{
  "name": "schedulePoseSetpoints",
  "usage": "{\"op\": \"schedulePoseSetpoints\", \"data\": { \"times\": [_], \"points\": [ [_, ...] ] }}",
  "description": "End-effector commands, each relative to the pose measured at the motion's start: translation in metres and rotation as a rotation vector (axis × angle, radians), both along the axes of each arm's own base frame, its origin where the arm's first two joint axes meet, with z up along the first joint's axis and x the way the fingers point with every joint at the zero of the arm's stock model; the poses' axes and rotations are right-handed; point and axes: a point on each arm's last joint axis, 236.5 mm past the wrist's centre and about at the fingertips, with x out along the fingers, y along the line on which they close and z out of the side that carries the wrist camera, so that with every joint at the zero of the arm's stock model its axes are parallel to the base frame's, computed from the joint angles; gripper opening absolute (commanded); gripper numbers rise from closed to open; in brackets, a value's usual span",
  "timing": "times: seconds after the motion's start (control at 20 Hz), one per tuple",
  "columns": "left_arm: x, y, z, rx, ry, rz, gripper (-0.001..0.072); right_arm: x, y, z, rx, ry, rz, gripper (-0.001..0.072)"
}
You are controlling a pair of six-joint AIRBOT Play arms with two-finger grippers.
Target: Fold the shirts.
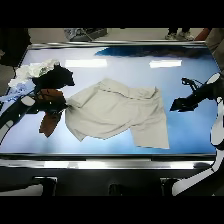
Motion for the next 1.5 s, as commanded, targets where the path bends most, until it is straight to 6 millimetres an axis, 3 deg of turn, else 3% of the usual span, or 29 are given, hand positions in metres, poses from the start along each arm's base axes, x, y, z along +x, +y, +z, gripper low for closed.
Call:
{"op": "schedulePoseSetpoints", "data": {
  "times": [0.0, 0.05, 0.25, 0.3, 0.35, 0.45, 0.6, 0.8, 0.95, 1.0, 1.05, 1.1, 1.15, 1.25, 1.3, 1.35, 1.4, 1.45],
  "points": [
    [0.002, -0.010, -0.024, -0.065, 0.180, -0.135, 0.0337, -0.001, 0.003, -0.002, 0.013, 0.009, 0.000, 0.0687],
    [-0.003, -0.014, -0.025, -0.073, 0.212, -0.187, 0.0484, -0.003, 0.003, -0.002, 0.016, 0.015, 0.003, 0.0687],
    [-0.024, -0.001, 0.005, -0.027, 0.209, -0.308, 0.0524, -0.014, 0.008, 0.000, 0.039, 0.048, 0.039, 0.0688],
    [-0.036, 0.004, 0.011, -0.002, 0.233, -0.334, 0.0577, -0.014, 0.010, 0.000, 0.047, 0.047, 0.037, 0.0688],
    [-0.052, 0.004, 0.015, 0.005, 0.265, -0.363, 0.0720, -0.015, 0.014, -0.002, 0.063, 0.052, 0.036, 0.0688],
    [-0.086, -0.001, 0.010, -0.006, 0.315, -0.392, 0.0718, -0.021, 0.025, -0.008, 0.086, 0.077, 0.048, 0.0689],
    [-0.124, -0.007, -0.017, -0.030, 0.356, -0.347, 0.0717, -0.023, 0.039, -0.020, 0.089, 0.077, 0.099, 0.0691],
    [-0.122, -0.044, -0.038, -0.156, 0.304, -0.268, 0.0717, -0.009, 0.042, -0.025, 0.068, 0.024, 0.087, 0.0709],
    [-0.137, -0.067, -0.060, -0.151, 0.358, -0.314, 0.0716, -0.009, 0.043, -0.030, 0.072, 0.035, 0.077, 0.0709],
    [-0.141, -0.072, -0.066, -0.149, 0.373, -0.330, 0.0688, -0.009, 0.046, -0.031, 0.086, 0.035, 0.074, 0.0708],
    [-0.140, -0.074, -0.069, -0.143, 0.371, -0.327, 0.0457, -0.010, 0.050, -0.033, 0.107, 0.040, 0.069, 0.0708],
    [-0.134, -0.074, -0.070, -0.133, 0.355, -0.312, 0.0133, -0.012, 0.054, -0.036, 0.121, 0.047, 0.062, 0.0707],
    [-0.129, -0.073, -0.069, -0.124, 0.332, -0.301, 0.0031, -0.014, 0.056, -0.042, 0.126, 0.058, 0.042, 0.0703],
    [-0.121, -0.071, -0.064, -0.116, 0.301, -0.292, 0.0030, -0.019, 0.057, -0.055, 0.123, 0.080, -0.001, 0.0664],
    [-0.119, -0.071, -0.060, -0.114, 0.287, -0.296, 0.0029, -0.022, 0.058, -0.060, 0.123, 0.092, -0.016, 0.0595],
    [-0.117, -0.071, -0.055, -0.110, 0.270, -0.299, 0.0029, -0.025, 0.058, -0.064, 0.122, 0.103, -0.032, 0.0414],
    [-0.115, -0.071, -0.048, -0.104, 0.243, -0.310, 0.0029, -0.025, 0.059, -0.065, 0.124, 0.108, -0.042, 0.0116],
    [-0.112, -0.070, -0.039, -0.090, 0.216, -0.322, 0.0028, -0.024, 0.064, -0.061, 0.146, 0.101, -0.035, 0.0050]
  ]
}}
